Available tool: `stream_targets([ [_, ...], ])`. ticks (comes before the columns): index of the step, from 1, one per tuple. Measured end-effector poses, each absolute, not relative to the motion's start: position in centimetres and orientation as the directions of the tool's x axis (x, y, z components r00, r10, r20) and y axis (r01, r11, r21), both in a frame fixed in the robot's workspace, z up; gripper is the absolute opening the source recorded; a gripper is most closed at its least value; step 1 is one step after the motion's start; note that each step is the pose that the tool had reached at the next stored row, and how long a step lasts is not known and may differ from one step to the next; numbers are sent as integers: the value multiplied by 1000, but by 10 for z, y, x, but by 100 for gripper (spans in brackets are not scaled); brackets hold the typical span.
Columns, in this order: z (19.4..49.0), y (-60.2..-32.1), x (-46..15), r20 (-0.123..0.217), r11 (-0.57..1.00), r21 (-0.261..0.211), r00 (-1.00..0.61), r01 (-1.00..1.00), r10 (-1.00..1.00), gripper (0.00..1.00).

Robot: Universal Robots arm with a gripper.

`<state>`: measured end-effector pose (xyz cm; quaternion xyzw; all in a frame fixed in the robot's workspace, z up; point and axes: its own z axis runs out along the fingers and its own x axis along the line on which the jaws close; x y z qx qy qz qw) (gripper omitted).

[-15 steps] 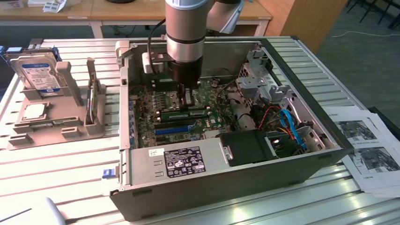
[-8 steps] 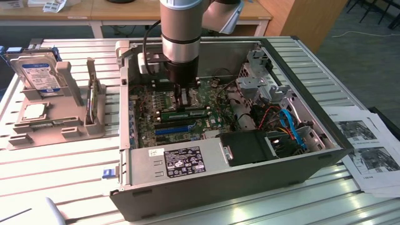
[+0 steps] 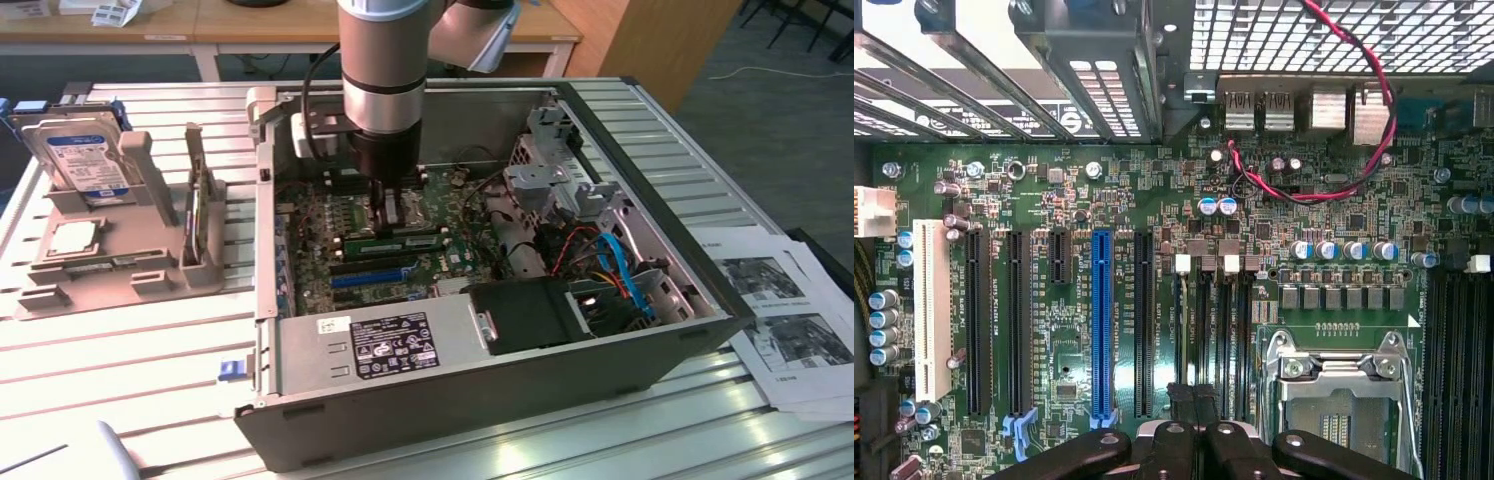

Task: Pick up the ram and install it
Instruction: 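Press down the ram until it locks into place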

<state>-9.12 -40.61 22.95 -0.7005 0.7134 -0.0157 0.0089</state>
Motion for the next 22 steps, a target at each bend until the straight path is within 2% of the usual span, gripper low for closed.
stream_targets([
  [22,226,-406,-91,9,18,-37,-19,-999,-1000,10],
])
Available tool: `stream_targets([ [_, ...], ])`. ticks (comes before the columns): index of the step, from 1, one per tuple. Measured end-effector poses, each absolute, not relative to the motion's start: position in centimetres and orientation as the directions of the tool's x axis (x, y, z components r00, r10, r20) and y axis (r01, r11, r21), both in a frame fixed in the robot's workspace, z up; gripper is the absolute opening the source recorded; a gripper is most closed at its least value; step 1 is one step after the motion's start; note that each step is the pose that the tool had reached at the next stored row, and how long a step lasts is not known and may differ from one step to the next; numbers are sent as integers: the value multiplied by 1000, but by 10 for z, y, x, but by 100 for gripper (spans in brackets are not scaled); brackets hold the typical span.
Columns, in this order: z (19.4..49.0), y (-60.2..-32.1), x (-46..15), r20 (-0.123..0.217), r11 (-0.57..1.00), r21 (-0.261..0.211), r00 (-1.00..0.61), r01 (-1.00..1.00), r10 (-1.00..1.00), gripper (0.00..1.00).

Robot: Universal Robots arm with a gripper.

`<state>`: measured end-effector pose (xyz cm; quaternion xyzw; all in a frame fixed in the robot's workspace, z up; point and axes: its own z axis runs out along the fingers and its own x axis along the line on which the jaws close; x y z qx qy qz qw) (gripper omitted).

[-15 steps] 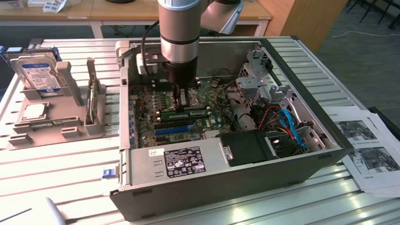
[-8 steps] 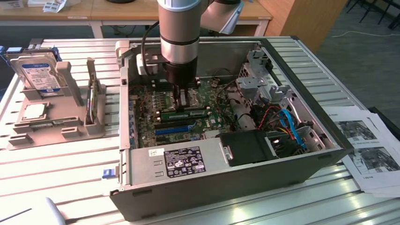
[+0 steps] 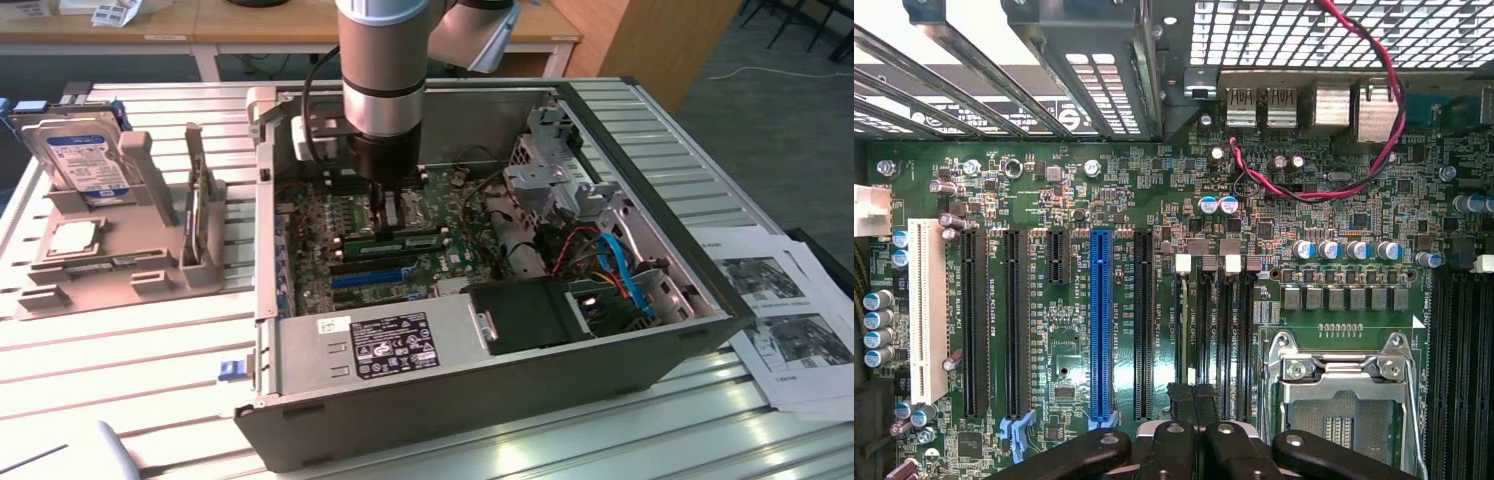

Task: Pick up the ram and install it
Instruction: 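Press down the ram until it locks into place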

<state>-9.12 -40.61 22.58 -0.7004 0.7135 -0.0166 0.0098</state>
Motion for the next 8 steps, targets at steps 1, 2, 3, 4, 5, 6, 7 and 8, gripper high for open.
stream_targets([
  [1,226,-406,-91,9,18,-38,-19,-999,-1000,10],
  [2,225,-406,-91,8,18,-39,-19,-999,-1000,10],
  [3,225,-406,-91,7,18,-40,-19,-999,-1000,10],
  [4,225,-406,-91,7,18,-41,-19,-999,-1000,10],
  [5,225,-406,-91,6,18,-42,-19,-999,-1000,10],
  [6,225,-407,-91,6,18,-42,-19,-999,-1000,10],
  [7,224,-407,-91,6,18,-43,-19,-999,-1000,10],
  [8,224,-407,-91,6,18,-44,-19,-999,-1000,10],
])
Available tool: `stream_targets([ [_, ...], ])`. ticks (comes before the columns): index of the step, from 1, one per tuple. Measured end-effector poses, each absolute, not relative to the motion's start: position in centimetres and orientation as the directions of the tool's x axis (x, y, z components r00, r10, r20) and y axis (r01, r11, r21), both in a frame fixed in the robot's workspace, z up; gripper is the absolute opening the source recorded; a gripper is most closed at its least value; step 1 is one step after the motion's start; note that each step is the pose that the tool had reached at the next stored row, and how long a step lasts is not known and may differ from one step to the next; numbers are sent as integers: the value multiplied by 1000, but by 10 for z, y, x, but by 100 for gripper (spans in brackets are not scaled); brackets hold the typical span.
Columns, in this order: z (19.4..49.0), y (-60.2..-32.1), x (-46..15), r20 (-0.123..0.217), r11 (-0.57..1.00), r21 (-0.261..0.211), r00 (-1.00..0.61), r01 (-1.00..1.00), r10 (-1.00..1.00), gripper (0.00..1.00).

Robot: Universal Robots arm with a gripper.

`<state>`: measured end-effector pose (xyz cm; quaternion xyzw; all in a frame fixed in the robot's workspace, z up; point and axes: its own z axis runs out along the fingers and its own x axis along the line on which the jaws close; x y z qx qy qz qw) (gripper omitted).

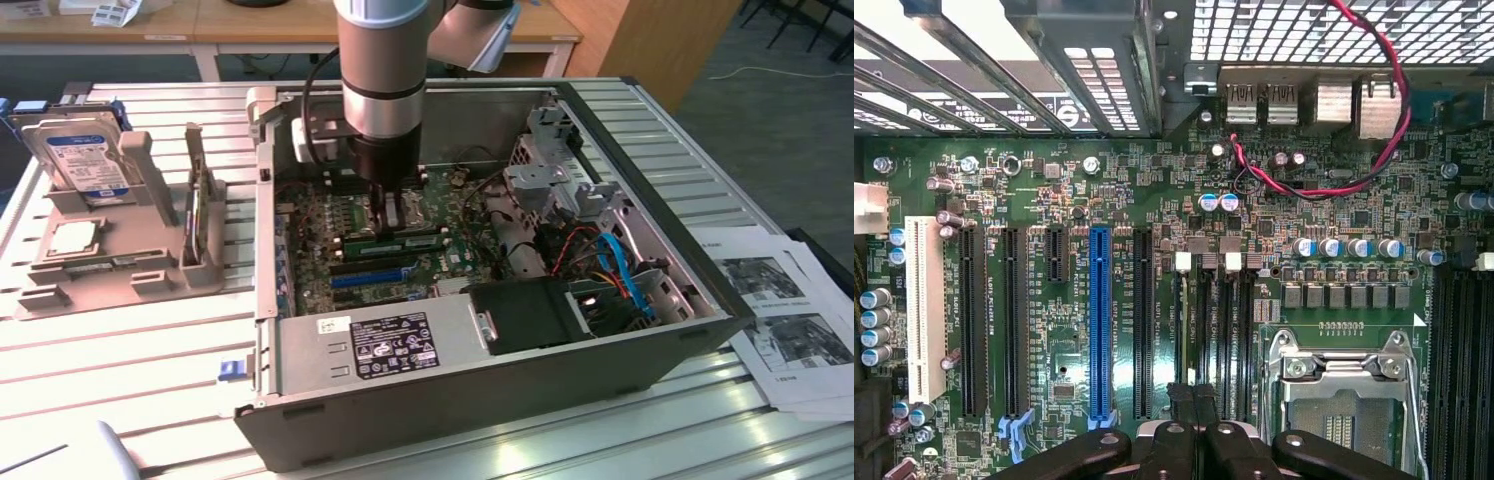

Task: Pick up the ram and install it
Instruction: 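Press down the ram until it locks into place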

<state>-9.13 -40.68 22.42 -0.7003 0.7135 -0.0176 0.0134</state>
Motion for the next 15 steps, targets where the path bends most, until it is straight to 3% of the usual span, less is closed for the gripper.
stream_targets([
  [15,224,-407,-91,5,18,-47,-19,-999,-1000,10],
])
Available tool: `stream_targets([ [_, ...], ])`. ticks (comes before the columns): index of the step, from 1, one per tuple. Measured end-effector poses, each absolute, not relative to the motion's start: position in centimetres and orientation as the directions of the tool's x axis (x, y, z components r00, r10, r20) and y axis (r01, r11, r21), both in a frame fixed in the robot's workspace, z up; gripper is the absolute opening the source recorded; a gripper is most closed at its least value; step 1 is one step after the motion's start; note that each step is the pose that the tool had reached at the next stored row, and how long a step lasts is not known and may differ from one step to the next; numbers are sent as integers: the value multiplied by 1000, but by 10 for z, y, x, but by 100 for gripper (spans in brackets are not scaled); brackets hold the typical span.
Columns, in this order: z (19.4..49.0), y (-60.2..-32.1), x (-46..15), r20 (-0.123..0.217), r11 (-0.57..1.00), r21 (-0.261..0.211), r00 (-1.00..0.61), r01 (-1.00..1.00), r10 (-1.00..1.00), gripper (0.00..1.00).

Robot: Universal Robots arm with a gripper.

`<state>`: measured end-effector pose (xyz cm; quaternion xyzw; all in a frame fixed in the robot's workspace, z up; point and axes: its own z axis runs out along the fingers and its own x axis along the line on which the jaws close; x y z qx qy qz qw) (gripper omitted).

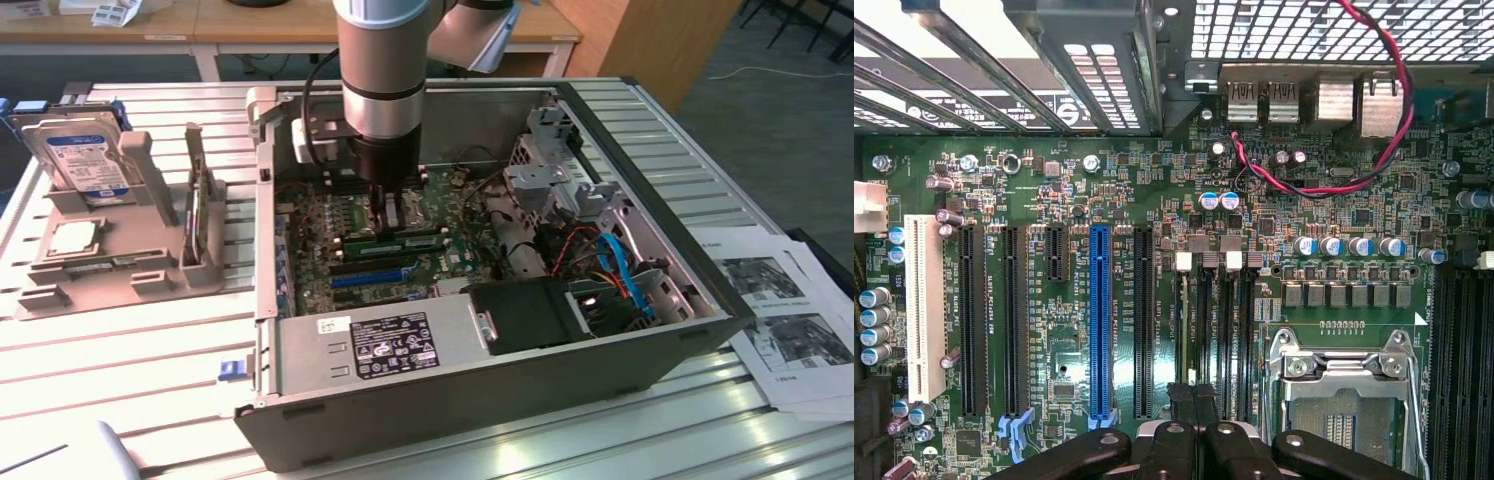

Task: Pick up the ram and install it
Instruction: 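Press down the ram until it locks into place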

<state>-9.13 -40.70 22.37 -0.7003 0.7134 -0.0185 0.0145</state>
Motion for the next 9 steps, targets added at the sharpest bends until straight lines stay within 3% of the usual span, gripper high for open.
stream_targets([
  [9,223,-407,-91,5,18,-48,-19,-999,-1000,10],
])
